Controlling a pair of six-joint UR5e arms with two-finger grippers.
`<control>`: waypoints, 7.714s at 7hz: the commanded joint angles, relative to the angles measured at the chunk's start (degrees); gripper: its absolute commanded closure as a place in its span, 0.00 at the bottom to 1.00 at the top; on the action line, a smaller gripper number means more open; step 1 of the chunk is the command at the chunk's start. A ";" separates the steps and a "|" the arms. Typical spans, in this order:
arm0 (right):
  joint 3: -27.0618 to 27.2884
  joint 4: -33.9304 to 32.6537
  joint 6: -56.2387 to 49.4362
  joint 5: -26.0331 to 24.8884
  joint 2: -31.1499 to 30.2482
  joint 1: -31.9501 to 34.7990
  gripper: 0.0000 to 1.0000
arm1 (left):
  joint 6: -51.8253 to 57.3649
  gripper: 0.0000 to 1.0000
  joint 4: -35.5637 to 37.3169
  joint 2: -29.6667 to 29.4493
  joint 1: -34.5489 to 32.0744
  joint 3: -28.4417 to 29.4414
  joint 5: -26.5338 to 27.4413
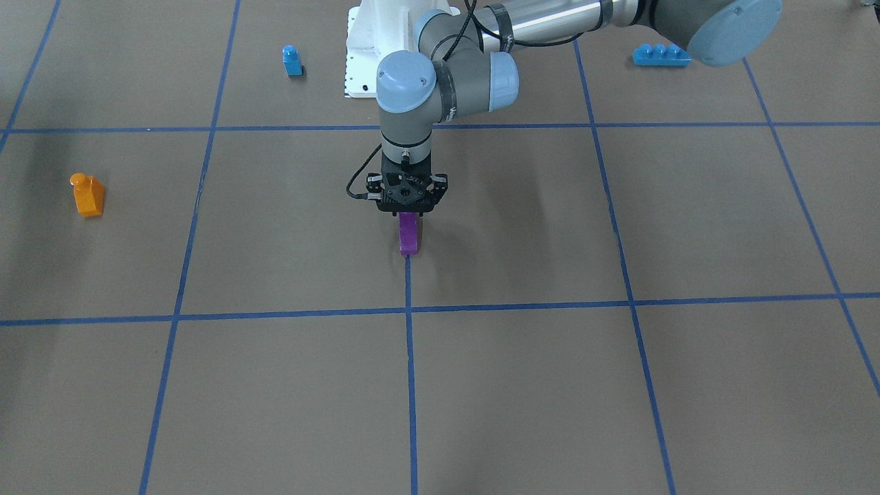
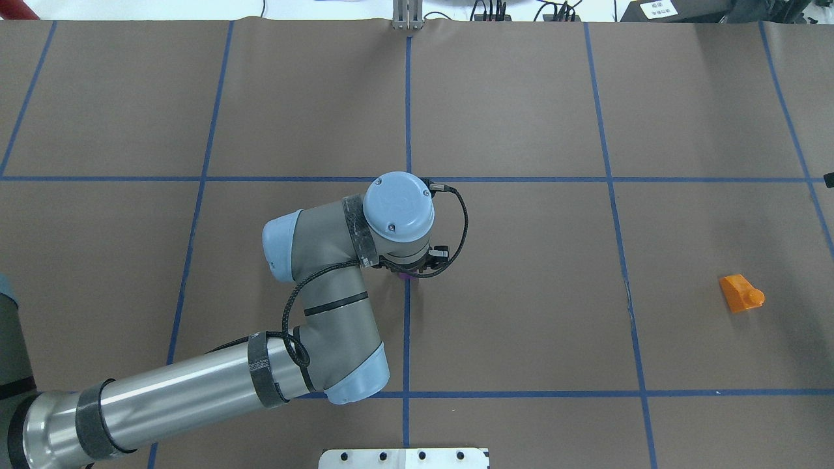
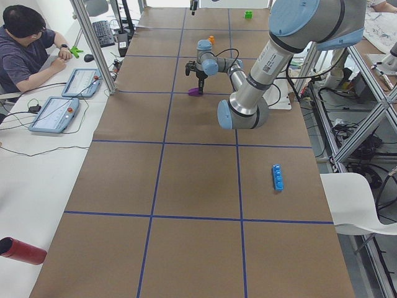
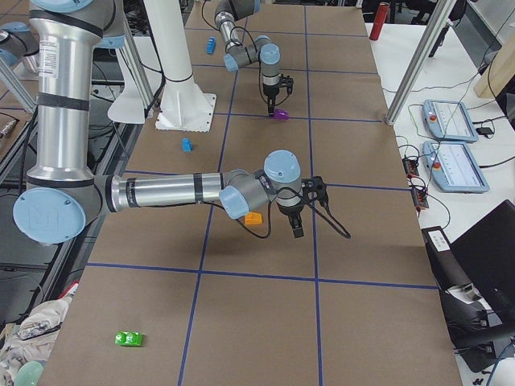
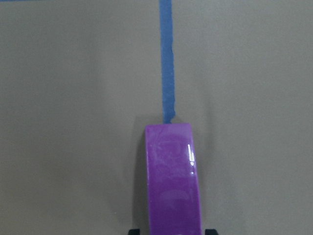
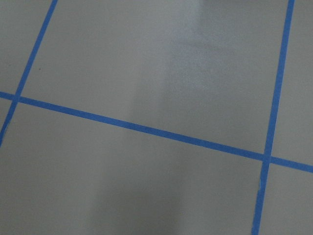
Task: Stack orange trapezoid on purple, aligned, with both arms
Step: 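Set the purple trapezoid down, open the left gripper and withdraw, then lower the right gripper onto the orange trapezoid and close it, then carry the orange trapezoid with the right gripper above the purple block, then lower the orange trapezoid onto the purple block, aligning its edges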
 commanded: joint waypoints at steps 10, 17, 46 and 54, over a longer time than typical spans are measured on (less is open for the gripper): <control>4.17 15.29 28.12 -9.30 -10.01 -23.17 0.01 | 26.77 0.00 14.75 27.95 -17.75 -37.59 -16.26; 3.12 15.03 27.24 -15.31 -10.19 -31.46 0.47 | 25.19 0.00 14.75 27.51 -17.40 -37.68 -15.82; -16.30 -32.17 50.62 -20.74 57.92 -47.81 1.00 | 45.05 0.00 14.49 35.69 -29.53 -36.62 -23.64; -16.04 -32.17 50.54 -22.51 57.75 -49.04 1.00 | 45.22 0.00 14.40 35.60 -29.44 -35.48 -23.64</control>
